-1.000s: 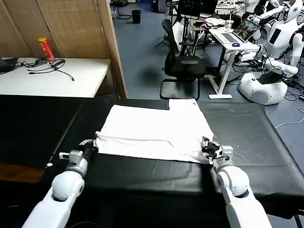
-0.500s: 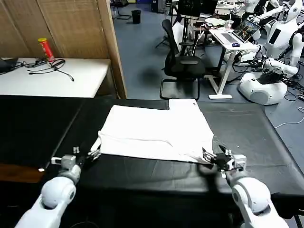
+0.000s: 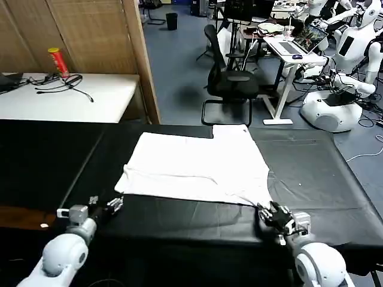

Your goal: Fold and organize the clothes.

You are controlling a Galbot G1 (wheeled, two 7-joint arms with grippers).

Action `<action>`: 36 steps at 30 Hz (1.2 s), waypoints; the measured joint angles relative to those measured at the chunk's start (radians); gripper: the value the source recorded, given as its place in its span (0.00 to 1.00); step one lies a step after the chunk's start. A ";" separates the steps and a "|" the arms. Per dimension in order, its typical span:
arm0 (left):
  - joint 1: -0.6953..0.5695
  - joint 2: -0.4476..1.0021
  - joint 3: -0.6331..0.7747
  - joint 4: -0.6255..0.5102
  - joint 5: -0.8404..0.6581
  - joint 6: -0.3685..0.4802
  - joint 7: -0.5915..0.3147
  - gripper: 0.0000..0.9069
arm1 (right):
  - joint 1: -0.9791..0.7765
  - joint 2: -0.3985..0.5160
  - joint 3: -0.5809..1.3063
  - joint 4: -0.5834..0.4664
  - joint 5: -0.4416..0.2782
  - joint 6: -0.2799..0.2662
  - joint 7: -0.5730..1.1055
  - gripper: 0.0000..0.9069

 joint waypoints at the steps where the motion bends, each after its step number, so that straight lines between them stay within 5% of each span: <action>1: 0.002 0.001 0.000 -0.002 0.000 0.000 0.001 0.00 | -0.002 -0.002 0.001 0.004 0.002 -0.004 0.004 0.02; 10: 0.032 0.033 -0.008 -0.039 0.018 0.017 -0.021 0.00 | -0.060 -0.052 0.033 0.067 0.065 -0.086 0.073 0.00; 30: 0.357 0.074 -0.134 -0.284 0.028 0.090 -0.098 0.00 | -0.229 -0.076 0.065 0.211 0.064 -0.088 0.100 0.03; 31: 0.374 0.071 -0.142 -0.291 0.028 0.093 -0.098 0.97 | -0.234 -0.076 0.066 0.217 0.059 -0.088 0.096 0.75; 32: 0.388 0.068 -0.147 -0.296 0.028 0.096 -0.100 0.97 | -0.239 -0.076 0.069 0.224 0.057 -0.088 0.089 0.97; 36: 0.425 0.056 -0.160 -0.312 0.031 0.110 -0.111 0.97 | -0.260 -0.085 0.083 0.257 0.057 -0.089 0.072 0.97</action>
